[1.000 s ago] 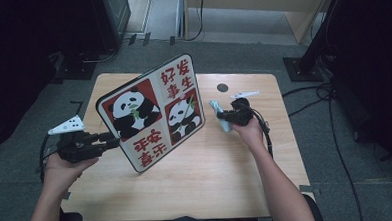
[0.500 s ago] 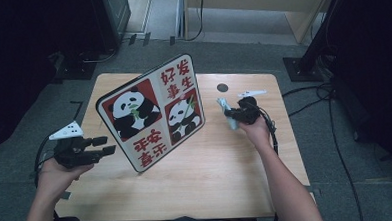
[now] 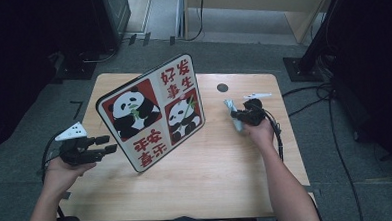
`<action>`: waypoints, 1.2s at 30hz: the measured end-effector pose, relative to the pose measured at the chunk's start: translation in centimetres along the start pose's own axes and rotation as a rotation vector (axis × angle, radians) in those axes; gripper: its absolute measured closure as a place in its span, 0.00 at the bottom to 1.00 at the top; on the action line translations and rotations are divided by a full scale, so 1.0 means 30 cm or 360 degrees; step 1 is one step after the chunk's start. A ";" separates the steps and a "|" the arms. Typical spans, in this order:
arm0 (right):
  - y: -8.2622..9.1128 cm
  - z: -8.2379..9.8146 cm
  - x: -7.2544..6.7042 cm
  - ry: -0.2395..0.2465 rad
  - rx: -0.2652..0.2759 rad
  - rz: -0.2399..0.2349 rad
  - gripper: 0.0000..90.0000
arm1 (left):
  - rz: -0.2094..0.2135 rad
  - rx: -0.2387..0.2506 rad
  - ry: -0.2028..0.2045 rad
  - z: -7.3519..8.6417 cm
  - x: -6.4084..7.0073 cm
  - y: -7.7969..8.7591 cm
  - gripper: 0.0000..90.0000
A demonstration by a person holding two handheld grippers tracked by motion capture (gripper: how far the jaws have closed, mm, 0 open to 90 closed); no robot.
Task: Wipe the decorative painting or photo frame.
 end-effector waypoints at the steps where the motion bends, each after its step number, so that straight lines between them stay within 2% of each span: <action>1: 0.000 0.005 0.002 0.0024 0.0017 0.0011 0.87 | -0.0007 0.0004 0.0002 0.000 -0.007 -0.003 0.52; 3: -0.001 0.017 0.008 0.0082 0.0046 0.0041 0.85 | -0.0002 0.0002 0.0035 0.000 -0.025 -0.013 0.48; 4: -0.004 0.021 0.011 0.0082 0.0039 0.0052 0.85 | 0.0006 -0.0003 0.0061 -0.001 -0.033 -0.018 0.45; 7: -0.006 0.028 0.019 0.0084 0.0027 0.0083 0.85 | 0.0002 -0.0002 0.0042 -0.002 -0.041 -0.025 0.46; 8: -0.006 0.034 0.030 0.0077 0.0033 0.0121 0.84 | -0.0005 -0.0017 0.0049 -0.002 -0.051 -0.035 0.46; 10: -0.007 0.039 0.037 0.0063 0.0026 0.0132 0.82 | -0.0015 -0.0032 0.0063 -0.002 -0.061 -0.042 0.45; 15: -0.009 0.047 0.046 -0.0012 0.0011 0.0109 0.70 | -0.0030 -0.0029 0.0072 -0.006 -0.074 -0.049 0.43; 20: 0.001 0.048 0.042 0.0002 0.0060 0.0124 0.62 | -0.0030 -0.0029 0.0056 -0.007 -0.075 -0.057 0.41; 26: 0.026 0.044 0.035 -0.0029 0.0098 0.0109 0.60 | -0.0028 -0.0037 0.0058 -0.009 -0.078 -0.062 0.40; 30: 0.048 0.036 0.017 0.0007 0.0115 0.0101 0.60 | -0.0033 -0.0029 0.0054 -0.010 -0.075 -0.057 0.39; 34: 0.059 0.038 -0.003 -0.0005 0.0123 0.0102 0.58 | -0.0040 -0.0027 0.0049 -0.008 -0.075 -0.054 0.38; 36: 0.063 0.038 -0.014 0.0014 0.0122 0.0103 0.56 | -0.0044 -0.0028 0.0053 -0.007 -0.075 -0.053 0.38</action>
Point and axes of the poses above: each handheld gripper's, and its own axes: y roughly backward along the jaws, z roughly out of its underside, x roughly to its right, the point moved 4 cm from there along -y, roughly forward along the jaws
